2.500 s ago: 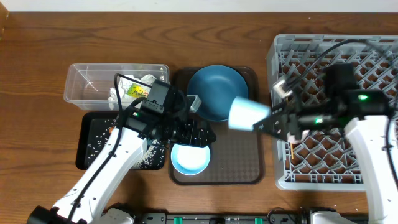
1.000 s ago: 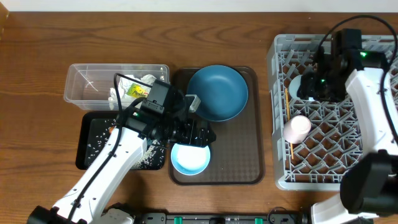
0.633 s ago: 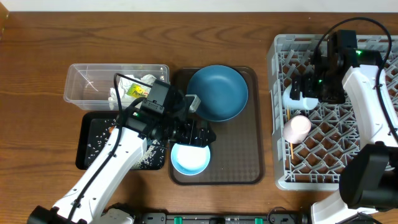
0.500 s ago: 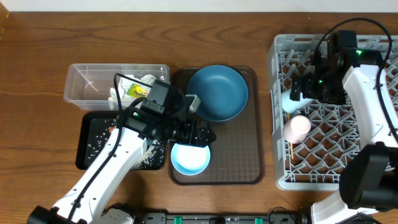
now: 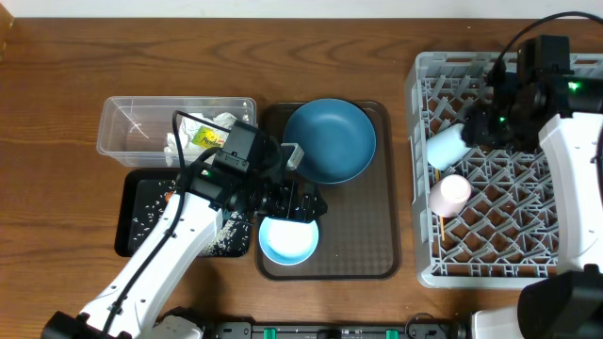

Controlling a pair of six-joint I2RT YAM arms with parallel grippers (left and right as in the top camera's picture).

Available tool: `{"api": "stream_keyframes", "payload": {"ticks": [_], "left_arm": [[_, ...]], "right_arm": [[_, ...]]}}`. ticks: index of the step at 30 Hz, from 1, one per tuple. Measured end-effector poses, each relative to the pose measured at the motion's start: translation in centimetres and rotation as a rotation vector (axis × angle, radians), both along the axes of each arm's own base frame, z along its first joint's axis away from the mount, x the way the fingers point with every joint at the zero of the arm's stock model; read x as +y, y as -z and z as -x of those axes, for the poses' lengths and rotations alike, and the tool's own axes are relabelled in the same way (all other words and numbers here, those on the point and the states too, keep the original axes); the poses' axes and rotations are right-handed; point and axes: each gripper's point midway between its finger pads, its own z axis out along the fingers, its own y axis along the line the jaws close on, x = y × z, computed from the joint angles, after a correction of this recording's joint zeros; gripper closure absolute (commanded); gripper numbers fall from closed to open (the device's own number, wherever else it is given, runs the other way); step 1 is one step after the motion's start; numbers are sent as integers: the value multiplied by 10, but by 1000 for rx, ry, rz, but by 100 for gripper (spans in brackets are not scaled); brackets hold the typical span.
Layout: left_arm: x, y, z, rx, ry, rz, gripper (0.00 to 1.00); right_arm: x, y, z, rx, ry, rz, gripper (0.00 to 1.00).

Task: Sort waste into correct bins and load items into the dishwasher rack
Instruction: 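Lower the blue cup into the rack and open right gripper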

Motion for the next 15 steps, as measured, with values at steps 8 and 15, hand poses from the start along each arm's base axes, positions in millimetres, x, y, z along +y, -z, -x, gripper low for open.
{"api": "stream_keyframes", "payload": {"ticks": [8, 15], "left_arm": [[0, 0, 0, 0, 0, 0, 1], [0, 0, 0, 0, 0, 0, 1]], "right_arm": [[-12, 7, -15, -53, 37, 56, 94], [-15, 30, -29, -101, 49, 71, 87]]}}
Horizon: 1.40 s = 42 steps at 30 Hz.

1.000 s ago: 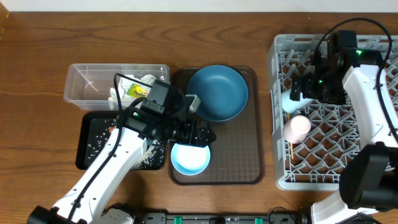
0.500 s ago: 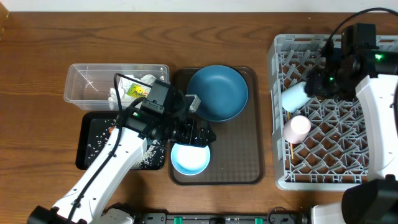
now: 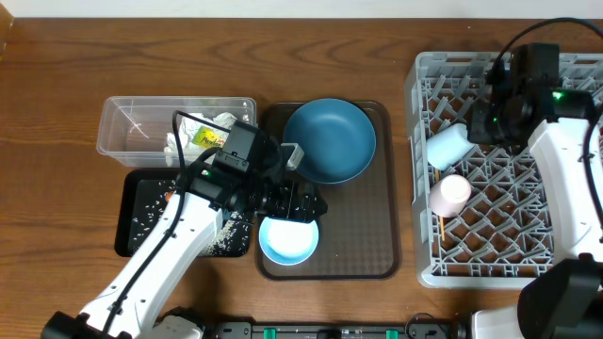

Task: Sort waste into correct bins and load items into the dishwasher rack
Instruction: 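Lower the blue cup into the rack and open right gripper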

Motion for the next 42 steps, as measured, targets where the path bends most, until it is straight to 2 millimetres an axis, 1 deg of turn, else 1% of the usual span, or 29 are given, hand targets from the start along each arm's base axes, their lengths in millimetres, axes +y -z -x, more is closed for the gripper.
{"api": "stream_keyframes", "payload": {"ticks": [10, 15, 21, 29, 34, 38, 42], "left_arm": [[0, 0, 0, 0, 0, 0, 1], [0, 0, 0, 0, 0, 0, 1], [0, 0, 0, 0, 0, 0, 1], [0, 0, 0, 0, 0, 0, 1], [0, 0, 0, 0, 0, 0, 1], [0, 0, 0, 0, 0, 0, 1], [0, 0, 0, 0, 0, 0, 1]], "right_arm": [[-1, 33, -2, -14, 2, 8, 85], [-1, 44, 3, 1, 2, 5, 90], [9, 45, 5, 9, -22, -54, 91], [12, 45, 13, 45, -29, -69, 92], [43, 42, 17, 48, -118, -221, 90], [56, 36, 16, 28, -159, -292, 88], [63, 33, 16, 21, -180, -330, 87]]}}
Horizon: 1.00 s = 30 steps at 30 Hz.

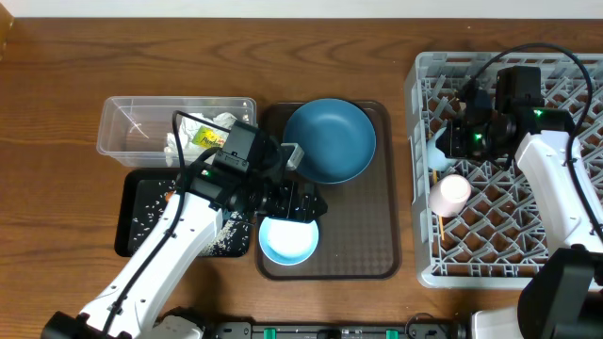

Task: Sort waste into correct bins and load items into the dishwasher rack
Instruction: 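Lower the blue cup into the rack and open right gripper, then move right gripper left over the blue plate toward the white bowl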

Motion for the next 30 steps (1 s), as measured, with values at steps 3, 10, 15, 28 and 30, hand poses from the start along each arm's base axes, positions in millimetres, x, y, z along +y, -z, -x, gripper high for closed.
{"api": "stream_keyframes", "payload": {"ticks": [3, 10, 15, 28, 30], "left_arm": [[0, 0, 0, 0, 0, 0, 1], [0, 0, 0, 0, 0, 0, 1], [0, 0, 0, 0, 0, 0, 1], [0, 0, 0, 0, 0, 0, 1], [0, 0, 0, 0, 0, 0, 1]], "right_arm": [[3, -1, 1, 1, -6, -15, 87], [15, -36, 2, -35, -33, -89, 88], [39, -88, 6, -152, -100, -152, 83], [140, -96, 49, -141, -313, -108, 78], [149, -93, 53, -135, -308, -76, 78]]}}
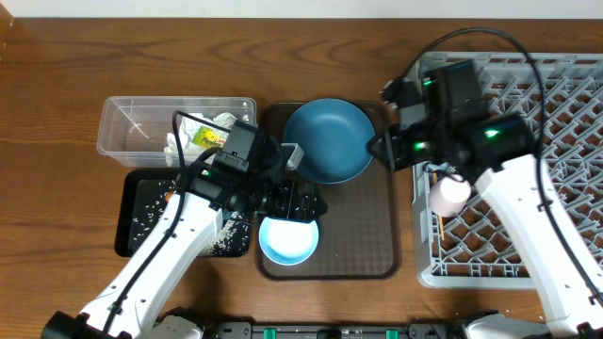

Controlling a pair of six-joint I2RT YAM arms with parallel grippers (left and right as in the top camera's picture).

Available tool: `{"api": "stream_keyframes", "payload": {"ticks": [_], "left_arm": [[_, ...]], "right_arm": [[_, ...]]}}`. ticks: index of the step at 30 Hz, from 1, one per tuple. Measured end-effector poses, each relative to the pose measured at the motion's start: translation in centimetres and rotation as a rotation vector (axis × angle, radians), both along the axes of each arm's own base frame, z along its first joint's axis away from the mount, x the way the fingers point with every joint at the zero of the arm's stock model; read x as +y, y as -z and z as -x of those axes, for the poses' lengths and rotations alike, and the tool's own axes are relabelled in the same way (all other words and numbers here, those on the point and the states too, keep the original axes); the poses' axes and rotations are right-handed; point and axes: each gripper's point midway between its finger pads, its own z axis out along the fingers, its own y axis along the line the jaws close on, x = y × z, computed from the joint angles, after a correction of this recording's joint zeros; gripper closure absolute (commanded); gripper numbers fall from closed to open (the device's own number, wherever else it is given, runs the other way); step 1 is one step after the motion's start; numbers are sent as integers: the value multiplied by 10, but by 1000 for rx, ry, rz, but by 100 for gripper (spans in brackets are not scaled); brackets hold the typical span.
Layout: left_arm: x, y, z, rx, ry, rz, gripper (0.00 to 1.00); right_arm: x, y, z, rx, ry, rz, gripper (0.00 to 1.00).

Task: Sort waste into correct bins and load items into the dishwasher rack
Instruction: 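Move right gripper left over the blue plate toward the white bowl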

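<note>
A large dark-blue bowl (pixel 328 141) and a small light-blue bowl (pixel 287 241) sit on the brown tray (pixel 363 235). My left gripper (pixel 300 203) hovers at the small bowl's far rim; its dark fingers blur together. My right gripper (pixel 377 151) hangs over the tray's right side, just beside the big bowl's right edge, and its jaw state is unclear. The grey dishwasher rack (pixel 490 268) on the right holds a pink cup (pixel 452 191). The right arm hides part of the rack's left side.
A clear plastic bin (pixel 141 127) with crumpled waste stands at the back left. In front of it lies a black tray (pixel 141 217) speckled with crumbs. An orange stick (pixel 440 229) lies in the rack below the pink cup.
My right arm has swung left from above the rack's left part to the tray's right side by the dark-blue bowl. The light-blue cup in the rack is now covered. The left arm is unchanged.
My right gripper was over the rack's back part beside a light-blue cup lying there, then stood a little further left over that cup, and now is off the rack beside the big bowl. My left gripper stayed at the small bowl's rim throughout.
</note>
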Motion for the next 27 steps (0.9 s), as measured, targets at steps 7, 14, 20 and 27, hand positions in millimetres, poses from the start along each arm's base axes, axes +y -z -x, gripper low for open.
{"api": "stream_keyframes", "payload": {"ticks": [7, 14, 20, 27], "left_arm": [[0, 0, 0, 0, 0, 0, 1], [0, 0, 0, 0, 0, 0, 1], [0, 0, 0, 0, 0, 0, 1], [0, 0, 0, 0, 0, 0, 1]], "right_arm": [[17, 5, 8, 19, 73, 50, 82], [45, 11, 32, 60, 24, 55, 84], [65, 12, 53, 86, -47, 50, 84], [56, 17, 52, 81, -21, 101, 83]]}}
